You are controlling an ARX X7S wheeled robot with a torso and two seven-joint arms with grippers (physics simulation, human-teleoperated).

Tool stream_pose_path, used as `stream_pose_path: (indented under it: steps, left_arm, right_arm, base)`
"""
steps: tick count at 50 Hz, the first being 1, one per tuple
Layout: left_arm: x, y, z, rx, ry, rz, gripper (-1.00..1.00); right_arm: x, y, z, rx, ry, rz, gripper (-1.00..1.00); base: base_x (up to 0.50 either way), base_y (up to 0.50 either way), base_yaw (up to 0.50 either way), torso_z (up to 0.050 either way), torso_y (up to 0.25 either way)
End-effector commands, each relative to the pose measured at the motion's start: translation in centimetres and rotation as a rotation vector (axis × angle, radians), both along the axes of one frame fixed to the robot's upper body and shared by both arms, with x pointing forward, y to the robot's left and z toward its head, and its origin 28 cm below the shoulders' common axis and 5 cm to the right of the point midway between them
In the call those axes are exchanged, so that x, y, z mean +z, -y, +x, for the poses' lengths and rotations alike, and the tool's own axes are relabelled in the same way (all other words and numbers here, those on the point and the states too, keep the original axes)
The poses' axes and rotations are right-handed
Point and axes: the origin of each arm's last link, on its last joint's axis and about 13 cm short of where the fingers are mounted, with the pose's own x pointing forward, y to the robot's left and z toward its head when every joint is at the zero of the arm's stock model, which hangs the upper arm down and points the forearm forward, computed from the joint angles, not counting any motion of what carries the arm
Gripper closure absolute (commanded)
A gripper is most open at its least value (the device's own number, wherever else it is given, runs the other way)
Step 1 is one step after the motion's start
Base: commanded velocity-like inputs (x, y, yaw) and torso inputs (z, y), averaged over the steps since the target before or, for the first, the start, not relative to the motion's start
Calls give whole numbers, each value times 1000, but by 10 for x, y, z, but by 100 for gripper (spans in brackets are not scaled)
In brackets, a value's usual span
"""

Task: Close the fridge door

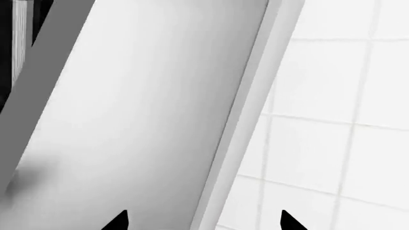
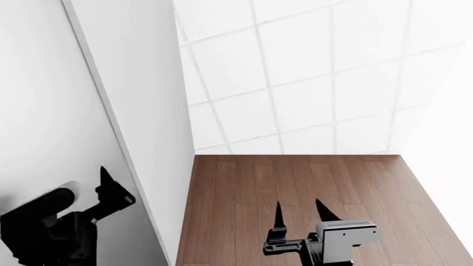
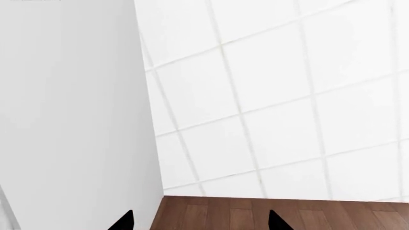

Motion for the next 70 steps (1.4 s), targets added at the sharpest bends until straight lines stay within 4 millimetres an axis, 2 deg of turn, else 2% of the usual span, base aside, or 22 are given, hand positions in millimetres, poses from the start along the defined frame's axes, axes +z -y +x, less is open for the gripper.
stream_pose_path:
  steps: [1,27,38,42,43,45,46,47,48,50,51,53,54,57,59,60,61,64,66,67,68,70]
  left_arm:
    - [7,-21,4,185,-39,-111,-100]
    - [23,-75,23,464,8,-161,-100]
    - [41,-101,48,514,46,-135,-100]
    - [65,-143,90,635,103,-96,-100]
    - [84,-157,109,658,177,-44,-100]
    - [144,-178,141,652,386,107,-100]
    - [178,-183,152,628,504,233,-100]
    - [203,-184,163,611,507,272,-100]
    - [208,-179,178,584,379,304,-100]
    - [161,-168,198,478,-46,394,-100]
    - [157,-162,201,456,-126,341,-100]
    - [157,-162,201,456,-126,341,-100]
    - [197,-138,212,332,40,250,-100]
    - [205,-135,214,293,182,205,-100]
    - [185,-136,215,183,254,220,-100]
    - [146,-134,212,149,170,51,-100]
    - [104,-115,209,42,80,-66,-100]
    - [-2,-90,150,-140,-259,-257,-100]
    - [-46,-80,92,-187,-352,-260,-100]
    - [-58,-73,64,-206,-329,-210,-100]
    - [-56,-65,44,-228,-274,-158,-100]
    - [-19,-49,26,-276,-56,-32,-100]
  right_arm:
    - [1,0,-1,-5,-14,20,-100]
    - [1,0,-1,-18,-26,19,-100]
    - [1,0,0,-21,-27,20,-100]
    - [1,0,0,-20,-27,20,-100]
    - [1,0,0,-20,-26,20,-100]
    - [1,-1,1,-20,-27,18,-100]
    - [1,-1,1,-21,-26,16,-100]
    - [1,-1,1,-20,-25,13,-100]
    - [1,-1,2,-20,-20,9,-100]
    - [1,-1,3,-22,-12,2,-100]
    - [1,-2,5,-25,-13,2,-100]
    - [2,-3,6,-22,-6,0,-100]
    - [1,-3,6,-21,-8,0,-100]
    - [4,-3,3,-7,-5,9,-100]
    - [5,-3,3,-5,-1,12,-100]
    - [6,-3,2,-4,1,11,-100]
    - [6,-2,2,-3,3,10,-100]
    - [6,-2,1,-2,5,8,-100]
    - [7,-2,1,1,6,7,-100]
    - [7,-2,1,2,5,6,-100]
    - [7,-2,0,2,4,6,-100]
    - [6,-2,0,3,1,6,-100]
  base:
    - [0,0,0,0,0]
    - [0,0,0,0,0]
    - [0,0,0,0,2]
    - [0,0,0,0,3]
    - [0,0,0,0,0]
    - [0,0,0,0,0]
    - [0,0,0,0,11]
    - [0,0,0,0,0]
    - [0,0,0,0,0]
    - [0,0,0,8,0]
    - [0,0,0,0,0]
    - [0,0,0,0,0]
    - [0,0,0,0,0]
    - [0,0,0,0,0]
    - [0,0,0,0,0]
    - [0,0,0,0,0]
    - [0,0,0,0,0]
    - [0,0,0,0,0]
    - [0,0,0,0,0]
    - [0,0,0,0,0]
    - [0,0,0,0,0]
    - [0,0,0,0,0]
